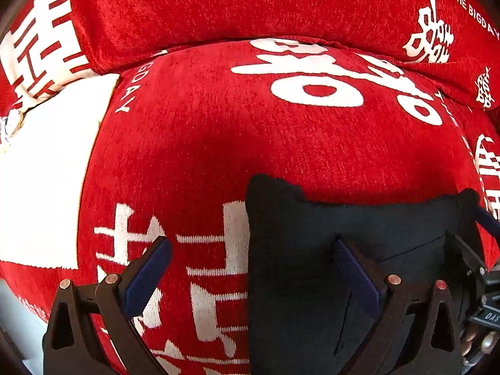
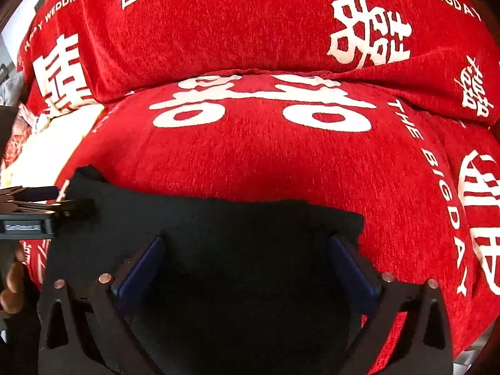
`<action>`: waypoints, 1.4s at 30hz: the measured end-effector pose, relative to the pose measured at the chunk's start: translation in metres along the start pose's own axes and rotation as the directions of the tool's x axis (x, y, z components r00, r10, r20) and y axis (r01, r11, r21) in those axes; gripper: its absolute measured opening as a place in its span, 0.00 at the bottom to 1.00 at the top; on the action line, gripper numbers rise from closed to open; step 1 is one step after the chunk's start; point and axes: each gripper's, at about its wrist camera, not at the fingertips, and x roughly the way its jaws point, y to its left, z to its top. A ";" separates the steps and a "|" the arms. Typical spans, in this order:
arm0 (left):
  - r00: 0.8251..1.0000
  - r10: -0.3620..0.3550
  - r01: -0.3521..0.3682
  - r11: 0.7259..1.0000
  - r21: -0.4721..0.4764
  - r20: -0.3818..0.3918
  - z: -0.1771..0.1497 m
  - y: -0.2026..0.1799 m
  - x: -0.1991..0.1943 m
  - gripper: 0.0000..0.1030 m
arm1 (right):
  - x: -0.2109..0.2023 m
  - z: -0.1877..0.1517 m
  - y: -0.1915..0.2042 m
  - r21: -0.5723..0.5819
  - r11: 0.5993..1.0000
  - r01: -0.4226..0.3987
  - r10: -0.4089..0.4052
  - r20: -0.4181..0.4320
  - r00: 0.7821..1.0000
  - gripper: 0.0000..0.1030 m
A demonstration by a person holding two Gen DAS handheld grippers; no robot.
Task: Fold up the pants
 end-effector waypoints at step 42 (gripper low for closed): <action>0.992 -0.123 0.118 0.979 0.168 0.016 -0.127 -0.009 -0.032 1.00 | -0.083 -0.046 0.056 -0.036 0.999 -0.005 0.011 0.162 0.987 1.00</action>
